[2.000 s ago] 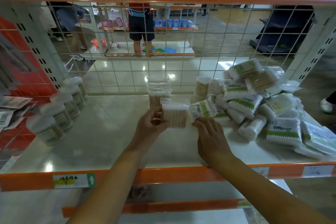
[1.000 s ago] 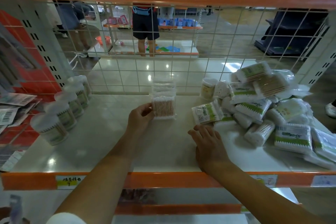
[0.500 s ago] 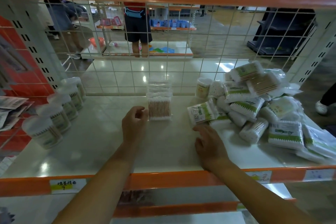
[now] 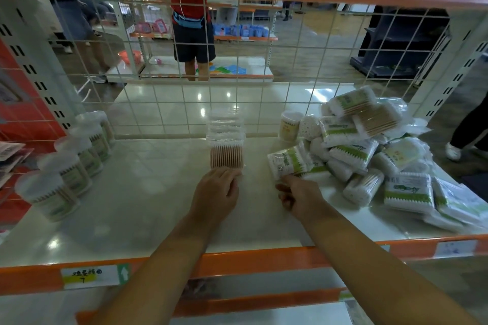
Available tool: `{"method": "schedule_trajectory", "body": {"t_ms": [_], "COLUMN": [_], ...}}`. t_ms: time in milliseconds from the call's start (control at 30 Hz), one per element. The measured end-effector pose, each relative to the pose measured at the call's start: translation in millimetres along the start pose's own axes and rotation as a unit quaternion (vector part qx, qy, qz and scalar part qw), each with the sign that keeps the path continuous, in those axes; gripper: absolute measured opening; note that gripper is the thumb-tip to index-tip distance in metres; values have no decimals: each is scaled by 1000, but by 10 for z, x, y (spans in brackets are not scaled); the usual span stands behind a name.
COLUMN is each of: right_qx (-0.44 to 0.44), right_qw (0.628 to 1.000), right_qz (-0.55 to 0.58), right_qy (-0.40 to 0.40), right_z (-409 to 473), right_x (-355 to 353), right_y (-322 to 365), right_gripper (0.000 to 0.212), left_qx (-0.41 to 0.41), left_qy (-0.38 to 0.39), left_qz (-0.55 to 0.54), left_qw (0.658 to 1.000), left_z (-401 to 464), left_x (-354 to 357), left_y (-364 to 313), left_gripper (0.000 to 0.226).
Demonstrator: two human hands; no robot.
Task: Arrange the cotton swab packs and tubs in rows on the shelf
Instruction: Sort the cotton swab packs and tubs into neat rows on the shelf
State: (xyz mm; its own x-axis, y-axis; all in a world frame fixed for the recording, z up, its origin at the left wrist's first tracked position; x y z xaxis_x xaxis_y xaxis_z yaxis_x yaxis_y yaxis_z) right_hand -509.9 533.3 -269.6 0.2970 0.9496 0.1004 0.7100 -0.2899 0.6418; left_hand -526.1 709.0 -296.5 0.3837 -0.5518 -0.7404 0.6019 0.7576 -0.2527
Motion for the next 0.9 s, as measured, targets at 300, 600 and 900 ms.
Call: {"method": "schedule_trajectory", "body": {"t_ms": [300,600,900], "right_qx": [46,-17,-131], "right_qw": [977,986,983], "right_qz": [204,154,-84], "right_qy": [-27,-67,93], "right_z": [91,81,-340], "right_x": [341,211,-286], "right_y": [206,87,-70], "right_gripper": [23,28,19], "left_qx": [-36,-26,-211], "left_qy": [18,14,-81], "left_qz": [-6,-2,-284], "left_qw": [999,1000,932], "left_z": [6,-7,45], "left_x": [-22,-19,-164], "left_y": [-10,-17,-340], "left_gripper": [34,33,17]}}
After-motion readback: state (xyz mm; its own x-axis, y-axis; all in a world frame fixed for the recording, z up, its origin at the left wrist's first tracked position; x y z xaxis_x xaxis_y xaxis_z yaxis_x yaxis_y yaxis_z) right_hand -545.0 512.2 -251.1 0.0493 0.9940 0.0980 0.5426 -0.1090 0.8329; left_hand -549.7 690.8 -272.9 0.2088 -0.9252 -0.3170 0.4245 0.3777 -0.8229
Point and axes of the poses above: each hand's wrist, its own z-axis towards the middle knuckle, its own x-axis out of the palm, y = z × x, the point moved 1 cm from there along z, towards the middle knuckle, and after that the axes turned 15 degrees about x, right-handed, at the moved point
